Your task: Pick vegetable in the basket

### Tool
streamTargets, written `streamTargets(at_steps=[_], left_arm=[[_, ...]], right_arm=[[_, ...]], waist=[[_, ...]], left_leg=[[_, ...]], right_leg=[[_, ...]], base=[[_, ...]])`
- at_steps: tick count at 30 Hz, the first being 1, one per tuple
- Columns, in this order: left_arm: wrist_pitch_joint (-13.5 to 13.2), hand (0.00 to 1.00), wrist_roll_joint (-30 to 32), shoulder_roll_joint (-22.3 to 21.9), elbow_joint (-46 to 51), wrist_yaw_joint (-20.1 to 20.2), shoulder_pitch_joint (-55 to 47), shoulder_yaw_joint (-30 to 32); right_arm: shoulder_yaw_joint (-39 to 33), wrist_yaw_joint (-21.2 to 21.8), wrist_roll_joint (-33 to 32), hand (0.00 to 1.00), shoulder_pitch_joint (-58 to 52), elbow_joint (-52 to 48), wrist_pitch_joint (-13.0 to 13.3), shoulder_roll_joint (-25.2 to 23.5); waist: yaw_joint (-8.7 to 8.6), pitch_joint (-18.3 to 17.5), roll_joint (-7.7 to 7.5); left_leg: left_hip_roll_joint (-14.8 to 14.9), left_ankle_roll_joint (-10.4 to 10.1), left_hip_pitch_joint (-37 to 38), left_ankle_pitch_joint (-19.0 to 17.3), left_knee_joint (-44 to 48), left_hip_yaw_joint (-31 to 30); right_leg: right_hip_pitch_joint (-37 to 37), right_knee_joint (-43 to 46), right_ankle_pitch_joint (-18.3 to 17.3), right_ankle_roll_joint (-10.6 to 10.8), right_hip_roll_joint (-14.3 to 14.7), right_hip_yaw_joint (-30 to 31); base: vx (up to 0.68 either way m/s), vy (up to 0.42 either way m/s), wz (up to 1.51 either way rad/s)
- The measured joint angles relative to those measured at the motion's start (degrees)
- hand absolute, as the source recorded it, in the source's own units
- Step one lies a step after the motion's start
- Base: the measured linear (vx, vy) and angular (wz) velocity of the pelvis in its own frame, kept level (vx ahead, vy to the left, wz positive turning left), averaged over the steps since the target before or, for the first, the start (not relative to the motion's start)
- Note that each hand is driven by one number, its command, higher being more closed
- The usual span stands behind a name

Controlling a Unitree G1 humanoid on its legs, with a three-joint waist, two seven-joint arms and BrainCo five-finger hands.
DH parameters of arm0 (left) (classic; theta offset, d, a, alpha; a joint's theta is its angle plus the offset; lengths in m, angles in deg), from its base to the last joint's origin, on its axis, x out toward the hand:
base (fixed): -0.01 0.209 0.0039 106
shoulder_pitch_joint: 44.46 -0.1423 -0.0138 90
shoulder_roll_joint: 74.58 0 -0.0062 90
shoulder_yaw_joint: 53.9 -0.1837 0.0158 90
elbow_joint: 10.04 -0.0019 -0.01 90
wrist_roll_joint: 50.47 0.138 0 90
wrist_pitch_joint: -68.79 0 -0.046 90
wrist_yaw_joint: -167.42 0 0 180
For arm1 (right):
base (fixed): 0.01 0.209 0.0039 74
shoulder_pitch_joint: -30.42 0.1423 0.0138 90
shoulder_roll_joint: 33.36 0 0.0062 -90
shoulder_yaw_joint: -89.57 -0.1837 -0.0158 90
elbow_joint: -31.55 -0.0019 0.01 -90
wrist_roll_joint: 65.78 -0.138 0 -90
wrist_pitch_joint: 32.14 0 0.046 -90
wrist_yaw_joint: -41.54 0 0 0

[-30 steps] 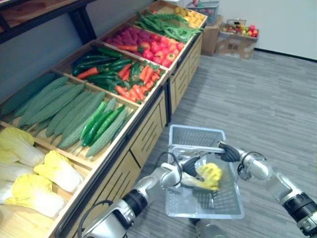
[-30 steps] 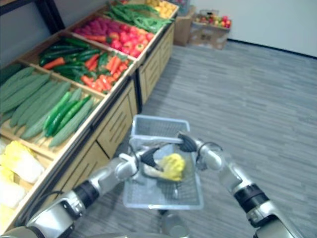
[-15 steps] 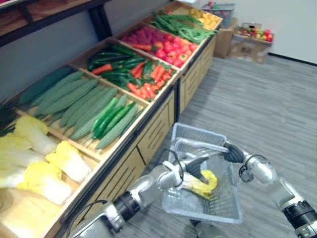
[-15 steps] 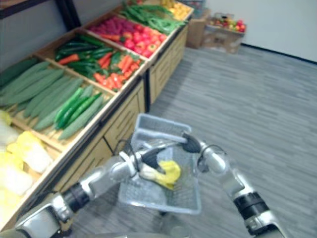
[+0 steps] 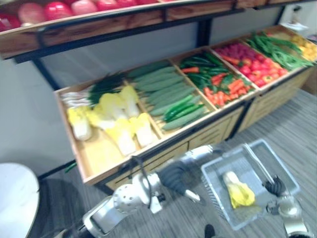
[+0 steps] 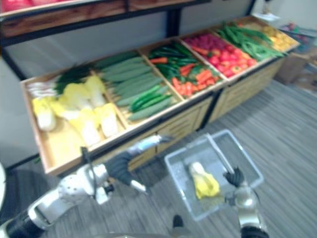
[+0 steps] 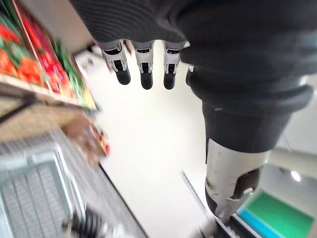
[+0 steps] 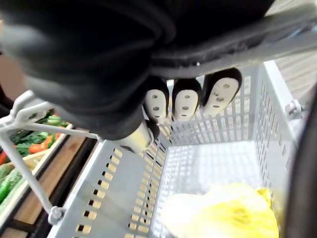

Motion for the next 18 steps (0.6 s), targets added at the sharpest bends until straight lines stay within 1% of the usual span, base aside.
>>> streamTargets(at_steps=[1, 2, 3, 4, 5, 6, 8, 9, 10, 11, 12, 13, 14, 15, 16, 17, 18], left_arm=[[0.0, 0.00, 0.0, -2.1, -0.5, -0.6, -3.1, 5.3], [-0.1, 0.00, 0.0, -6.4, -2.8, -2.3, -5.9, 12.1], [0.1, 0.00, 0.1, -10.4, -5.6, -4.2, -7.1, 16.5], [0.2, 0.00, 0.2, -13.2, -7.3, -5.3, -7.9, 19.5], [0.7, 0.00, 0.9, -18.6, -11.1, -8.9, -9.2, 25.3], [1.0, 0.00, 1.1, -20.1, -12.6, -10.0, -9.8, 27.4], [3.2, 0.00, 4.8, -26.3, -19.1, -14.0, -11.8, 35.7], [3.9, 0.00, 5.5, -28.0, -20.8, -15.3, -12.0, 37.9], [5.4, 0.00, 7.8, -30.6, -23.7, -18.0, -12.4, 42.0], [5.9, 0.00, 8.1, -31.5, -25.1, -18.8, -12.8, 44.0], [7.1, 0.00, 10.1, -32.1, -28.2, -20.9, -13.1, 47.0], [8.4, 0.00, 14.3, -32.2, -31.8, -23.3, -12.8, 49.4], [8.9, 0.00, 15.8, -32.4, -33.5, -24.3, -12.9, 50.5], [9.8, 0.00, 18.6, -33.0, -37.4, -27.4, -12.6, 53.0], [10.5, 0.00, 19.7, -33.4, -42.0, -29.6, -12.4, 55.5], [11.6, 0.00, 21.0, -33.4, -46.3, -32.8, -12.3, 57.3], [12.0, 0.00, 21.6, -33.5, -48.4, -34.4, -12.3, 58.2]], right_arm=[[-1.0, -0.5, -0.1, 1.00, -0.9, 1.9, 0.0, -1.0], [-2.1, -1.0, -0.2, 1.00, -1.7, 4.9, 0.0, -2.1], [-2.7, -1.6, -0.5, 1.00, -2.6, 7.2, 0.0, -2.8], [-3.2, -1.9, -1.1, 1.00, -3.0, 8.6, 0.0, -3.2], [-4.5, -2.4, -1.4, 1.00, -2.9, 11.5, 0.0, -3.8], [-5.0, -2.6, -1.6, 1.00, -2.7, 12.6, 0.0, -3.8], [-8.9, -3.8, -1.8, 1.00, -2.4, 16.8, 0.1, -4.3], [-9.9, -4.3, -1.8, 1.00, -2.5, 17.5, 0.1, -4.6], [-11.0, -4.7, -1.8, 1.00, -2.5, 18.3, 0.0, -5.2], [-11.1, -4.9, -1.8, 1.00, -2.5, 18.8, 0.1, -5.4], [-11.4, -5.6, -1.9, 1.00, -2.6, 19.9, 0.0, -5.7], [-11.5, -6.1, -2.4, 1.00, -2.6, 20.0, 0.0, -6.3], [-11.4, -6.3, -2.5, 1.00, -2.6, 20.0, 0.0, -6.7], [-11.2, -6.8, -2.5, 1.00, -2.7, 19.9, 0.0, -7.7], [-10.6, -6.9, -2.5, 1.00, -2.7, 19.9, 0.1, -8.7], [-10.1, -7.3, -2.7, 1.00, -2.6, 19.8, 0.3, -9.9], [-10.0, -7.7, -3.1, 1.00, -2.7, 19.8, 0.5, -10.5]], waist=[[0.01, -0.5, -0.35], [0.54, -0.8, -0.87], [0.85, -1.3, -1.31], [1.07, -1.7, -1.49], [1.34, -1.9, -1.51], [1.32, -2.0, -1.47], [1.40, -2.0, -1.38], [1.36, -2.0, -1.40], [1.51, -2.1, -1.44], [1.53, -2.1, -1.51], [1.52, -2.1, -1.56], [1.44, -2.3, -1.56], [1.46, -2.4, -1.61], [1.41, -2.5, -1.66], [1.34, -2.7, -1.71], [1.30, -2.9, -1.88], [1.29, -3.2, -2.02]], left_leg=[[-1.0, 0.2, -0.2, 0.6, -1.1, -1.3], [-2.2, 0.5, -0.2, 1.4, -2.4, -3.4], [-3.2, 0.5, -0.7, 2.0, -3.3, -4.9], [-3.7, 0.5, -1.2, 2.4, -4.0, -6.2], [-4.9, 1.0, -1.7, 3.6, -5.3, -8.6], [-5.3, 1.3, -2.0, 4.2, -5.9, -9.6], [-6.6, 1.8, -2.1, 6.3, -8.2, -13.0], [-6.8, 1.9, -2.2, 6.6, -8.6, -13.8], [-7.0, 2.0, -2.1, 7.4, -9.6, -15.0], [-7.1, 2.0, -2.0, 7.7, -10.1, -15.3], [-7.4, 2.2, -1.9, 8.4, -10.8, -15.9], [-7.4, 2.3, -1.8, 8.9, -11.5, -16.5], [-7.4, 2.3, -1.7, 9.2, -12.0, -16.5], [-7.4, 2.3, -1.1, 9.6, -12.7, -16.5], [-7.3, 2.3, -0.4, 9.8, -13.4, -16.5], [-7.2, 2.3, 0.1, 9.9, -13.6, -16.4], [-7.1, 2.3, 0.2, 9.8, -13.7, -16.4]], right_leg=[[0.6, -0.6, 0.0, 0.0, -0.7, -1.3], [1.7, -1.6, -0.2, 0.2, -1.5, -2.6], [2.0, -2.0, -0.5, 0.6, -2.0, -3.8], [2.0, -2.3, -0.6, 0.6, -2.3, -4.7], [2.0, -2.5, -0.6, 0.6, -3.0, -6.5], [2.0, -2.5, -0.6, 0.6, -3.3, -7.4], [2.7, -2.5, -1.1, 0.7, -4.0, -10.4], [2.8, -2.5, -1.3, 0.6, -4.1, -11.2], [3.0, -2.5, -1.7, 0.3, -4.1, -12.2], [3.2, -2.5, -1.7, 0.2, -4.1, -12.6], [3.5, -2.5, -1.8, 0.1, -4.1, -13.3], [3.7, -2.5, -1.9, 0.1, -4.1, -13.9], [3.7, -2.5, -1.9, 0.1, -4.0, -14.0], [3.8, -2.5, -1.9, 0.1, -3.9, -14.0], [4.2, -2.7, -2.0, 0.0, -3.8, -14.1], [4.8, -2.8, -2.1, 0.2, -3.8, -14.1], [4.7, -3.0, -2.2, 0.2, -3.8, -14.2]], base=[[0.01, 0.038, 0.74], [0.00, 0.042, 0.81], [-0.02, 0.032, 0.74], [-0.01, 0.027, 0.78], [0.01, 0.020, 0.68], [0.00, 0.033, 0.80], [0.00, 0.022, 0.70], [0.01, 0.002, 0.61], [0.01, -0.001, 0.41], [0.01, 0.006, 0.37], [0.01, 0.004, 0.28], [0.01, 0.003, 0.23], [0.00, -0.008, 0.12], [0.00, 0.000, 0.00], [0.00, 0.000, 0.00], [0.00, 0.000, 0.00], [0.00, 0.000, 0.00]])
